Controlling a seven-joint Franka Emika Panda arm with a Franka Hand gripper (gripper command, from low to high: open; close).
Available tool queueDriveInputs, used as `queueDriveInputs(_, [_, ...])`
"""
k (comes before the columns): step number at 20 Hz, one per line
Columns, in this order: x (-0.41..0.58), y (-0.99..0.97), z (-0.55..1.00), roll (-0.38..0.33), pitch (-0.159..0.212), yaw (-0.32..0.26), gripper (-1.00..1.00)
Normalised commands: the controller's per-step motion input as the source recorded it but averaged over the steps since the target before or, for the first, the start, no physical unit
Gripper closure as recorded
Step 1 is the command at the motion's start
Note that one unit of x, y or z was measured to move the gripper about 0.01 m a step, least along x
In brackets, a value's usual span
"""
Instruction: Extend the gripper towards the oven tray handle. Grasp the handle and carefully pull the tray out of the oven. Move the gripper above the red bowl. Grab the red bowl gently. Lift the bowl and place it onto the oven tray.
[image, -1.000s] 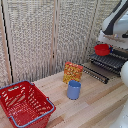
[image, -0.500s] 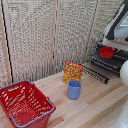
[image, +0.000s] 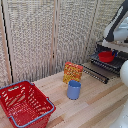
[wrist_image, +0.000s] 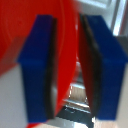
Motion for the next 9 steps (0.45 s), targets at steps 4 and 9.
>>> queueDriveInputs(4, [0.012,-0.14,0.25,0.0,0.0,-0.001,-1.0])
queueDriveInputs(9, [0.051,-0.07,0.6,0.0,0.016,-0.036,-1.0])
